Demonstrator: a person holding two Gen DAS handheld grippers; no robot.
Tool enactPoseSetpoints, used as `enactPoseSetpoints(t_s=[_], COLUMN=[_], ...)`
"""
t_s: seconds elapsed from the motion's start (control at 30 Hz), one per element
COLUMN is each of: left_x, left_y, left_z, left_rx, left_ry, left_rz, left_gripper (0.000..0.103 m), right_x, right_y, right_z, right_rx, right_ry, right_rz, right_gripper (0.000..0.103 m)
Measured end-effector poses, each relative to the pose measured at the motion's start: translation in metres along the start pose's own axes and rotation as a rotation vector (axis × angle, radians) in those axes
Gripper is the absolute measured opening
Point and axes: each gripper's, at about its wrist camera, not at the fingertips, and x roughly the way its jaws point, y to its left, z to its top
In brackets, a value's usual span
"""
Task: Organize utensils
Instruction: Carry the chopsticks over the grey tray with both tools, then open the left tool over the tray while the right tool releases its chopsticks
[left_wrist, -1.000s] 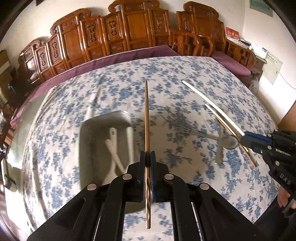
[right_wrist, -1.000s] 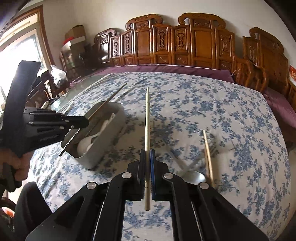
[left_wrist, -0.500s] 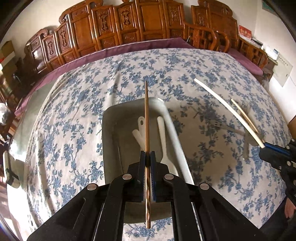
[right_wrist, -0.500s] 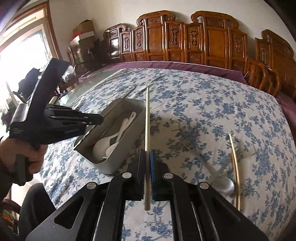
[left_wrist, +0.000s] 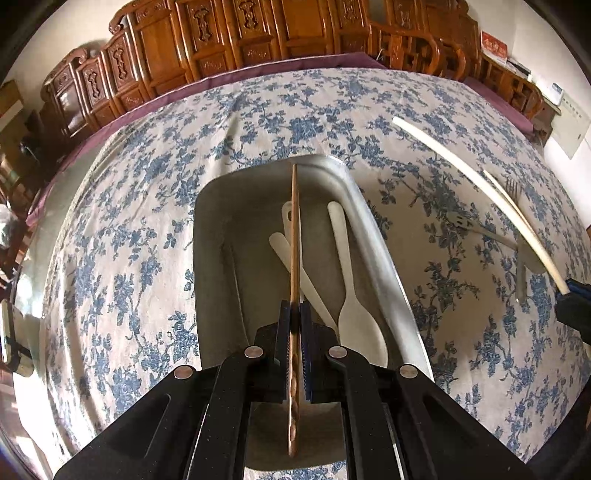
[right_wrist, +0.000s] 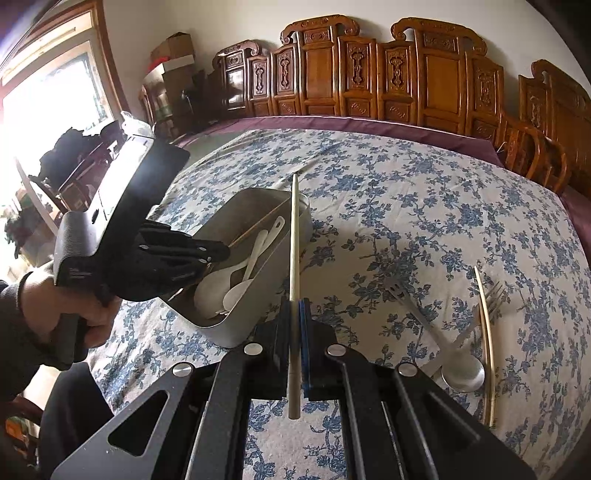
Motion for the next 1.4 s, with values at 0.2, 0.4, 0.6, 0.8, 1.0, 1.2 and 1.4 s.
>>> enactPoseSetpoints(t_s=[0.2,0.4,0.6,0.8,1.0,1.2,1.4], left_x=[-0.003,-0.022,-0.042,-0.056,-0.061,-0.065,-0.068], left_y=[0.01,0.022,0.038,0.058,0.072,0.078,0.08], left_z=[0.0,-0.005,-0.012,-0.019,-0.025,-0.028,-0.028], left_rx=[-0.031,-0.041,-0.058,-0.086,-0.104,-0.109,-0.111], left_ry=[-0.007,-0.044,-0.085,-0.107,-0.113,-0.119,-0.124], left_rz=[-0.011,-0.017,-0.016,-0.01,-0.004,-0.002,0.004], left_gripper=[0.005,0.006,0.006,0.006,0.006,0.006,0.006], right_x=[0.007,0.018,0.038,0.066,0.09,0.108,0.113], right_y=[0.005,0.018,0.036,0.051,0.064,0.068,0.077], right_z=[0.0,0.004,0.014,0.026,0.034,0.031,0.029], right_rx=[0.006,0.01,0.017,0.045,0.052,0.089,0.067], right_ry=[0.012,0.022,0.041,0.078,0.116,0.161,0.166], right_rz=[0.005,0.015,0.031,0.043,0.038,0.05,0.075], right_gripper=[0.006,0.006,0.006,0.006,0.006,0.007,0.007])
